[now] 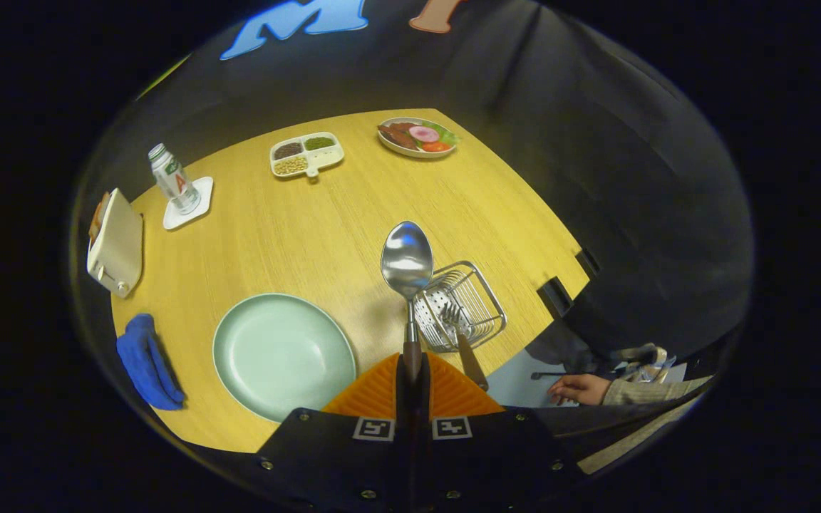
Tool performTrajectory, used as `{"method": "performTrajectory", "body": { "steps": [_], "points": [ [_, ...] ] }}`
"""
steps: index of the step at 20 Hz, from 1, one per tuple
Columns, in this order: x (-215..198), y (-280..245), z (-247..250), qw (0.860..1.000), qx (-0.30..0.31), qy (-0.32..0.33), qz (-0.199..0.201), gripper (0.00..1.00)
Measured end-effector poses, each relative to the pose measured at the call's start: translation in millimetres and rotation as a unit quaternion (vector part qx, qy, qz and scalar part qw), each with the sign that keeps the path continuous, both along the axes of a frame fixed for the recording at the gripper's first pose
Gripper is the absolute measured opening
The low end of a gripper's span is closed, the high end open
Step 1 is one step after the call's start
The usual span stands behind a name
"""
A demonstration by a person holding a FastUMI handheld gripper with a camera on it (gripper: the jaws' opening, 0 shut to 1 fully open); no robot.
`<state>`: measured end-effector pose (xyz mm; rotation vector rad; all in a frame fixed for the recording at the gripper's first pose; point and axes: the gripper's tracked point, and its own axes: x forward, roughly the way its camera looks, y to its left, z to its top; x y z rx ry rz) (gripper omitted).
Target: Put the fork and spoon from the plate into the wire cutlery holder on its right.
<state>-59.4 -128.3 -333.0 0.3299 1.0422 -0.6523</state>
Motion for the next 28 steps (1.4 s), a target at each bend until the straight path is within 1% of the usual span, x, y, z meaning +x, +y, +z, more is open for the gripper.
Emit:
{"method": "performTrajectory", "body": {
  "steps": [2, 4, 8, 15, 17, 18, 19, 20, 25, 28],
  "points": [
    [-13, -4, -3, 1.000, 0.019, 0.017, -0.017, 0.05],
    [-23, -8, -6, 0.999, 0.031, 0.033, -0.025, 0.05],
    [-31, -13, -10, 0.997, 0.039, 0.063, -0.022, 0.05],
    [-29, -17, -9, 0.996, 0.054, 0.070, -0.022, 0.05],
    [-29, -19, -6, 0.996, 0.049, 0.070, -0.024, 0.06],
    [-29, -21, -4, 0.996, 0.046, 0.069, -0.024, 0.10],
    [-28, -25, 0, 0.997, 0.039, 0.068, -0.024, 0.10],
    [-26, -27, 3, 0.997, 0.032, 0.064, -0.023, 0.12],
    [-19, -38, 22, 0.998, -0.002, 0.055, -0.008, 0.13],
    [-11, -38, 34, 0.999, -0.013, 0.032, 0.005, 0.13]
  ]
}}
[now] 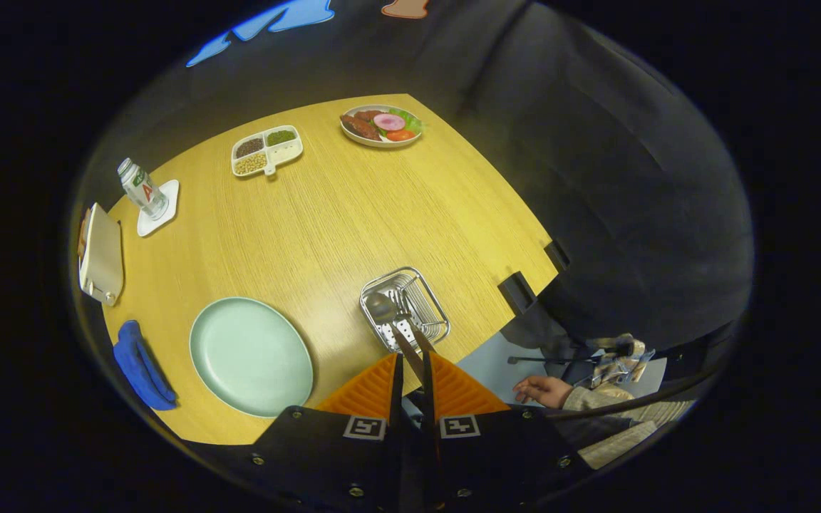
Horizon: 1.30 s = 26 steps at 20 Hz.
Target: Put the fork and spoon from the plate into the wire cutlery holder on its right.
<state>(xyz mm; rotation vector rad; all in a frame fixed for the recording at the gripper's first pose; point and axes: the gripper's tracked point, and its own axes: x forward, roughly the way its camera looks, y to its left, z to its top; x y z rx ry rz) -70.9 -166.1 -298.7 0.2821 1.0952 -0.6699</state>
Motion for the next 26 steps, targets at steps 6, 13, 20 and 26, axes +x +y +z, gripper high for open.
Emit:
{"method": "performTrajectory", "body": {
  "steps": [6, 13, 20, 26],
  "points": [
    [27, 3, 37, 0.995, -0.038, -0.084, 0.049, 0.13],
    [67, 13, 125, 0.959, -0.098, -0.251, 0.086, 0.13],
    [86, 41, 229, 0.882, -0.155, -0.420, 0.144, 0.14],
    [90, 74, 285, 0.828, -0.171, -0.500, 0.185, 0.36]
  ]
}}
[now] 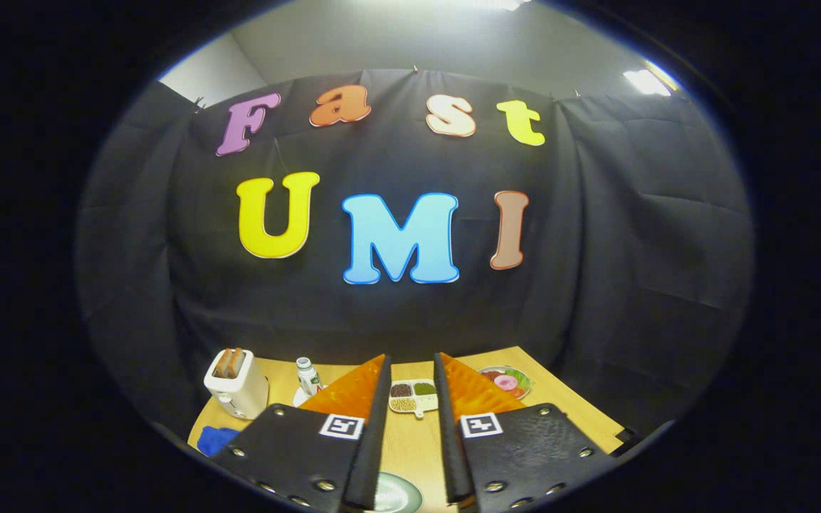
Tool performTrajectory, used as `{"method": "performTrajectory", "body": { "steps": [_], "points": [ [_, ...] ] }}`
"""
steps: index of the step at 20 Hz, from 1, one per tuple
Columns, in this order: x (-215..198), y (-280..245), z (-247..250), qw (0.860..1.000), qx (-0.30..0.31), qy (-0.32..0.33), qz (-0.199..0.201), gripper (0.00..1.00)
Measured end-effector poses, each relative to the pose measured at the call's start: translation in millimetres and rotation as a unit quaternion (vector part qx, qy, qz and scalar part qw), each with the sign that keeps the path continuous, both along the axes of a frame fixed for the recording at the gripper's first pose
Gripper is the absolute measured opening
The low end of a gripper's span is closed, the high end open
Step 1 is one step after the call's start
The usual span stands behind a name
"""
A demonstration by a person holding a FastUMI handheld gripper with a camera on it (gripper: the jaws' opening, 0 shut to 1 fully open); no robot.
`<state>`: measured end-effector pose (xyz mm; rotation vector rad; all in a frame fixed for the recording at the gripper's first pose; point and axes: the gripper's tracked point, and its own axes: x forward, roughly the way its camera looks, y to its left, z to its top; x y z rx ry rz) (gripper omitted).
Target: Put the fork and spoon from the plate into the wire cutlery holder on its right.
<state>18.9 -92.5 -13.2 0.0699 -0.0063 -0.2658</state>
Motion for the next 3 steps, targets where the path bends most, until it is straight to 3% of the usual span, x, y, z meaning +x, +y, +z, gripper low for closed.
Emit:
{"method": "performTrajectory", "body": {
  "steps": [1, 3],
  "points": [
    [-0.5, 1.0, 5.7, 1.000, -0.004, -0.006, 0.000, 0.55],
    [-1.7, 6.7, 10.9, 1.000, -0.013, -0.015, 0.007, 0.61]
  ]
}}
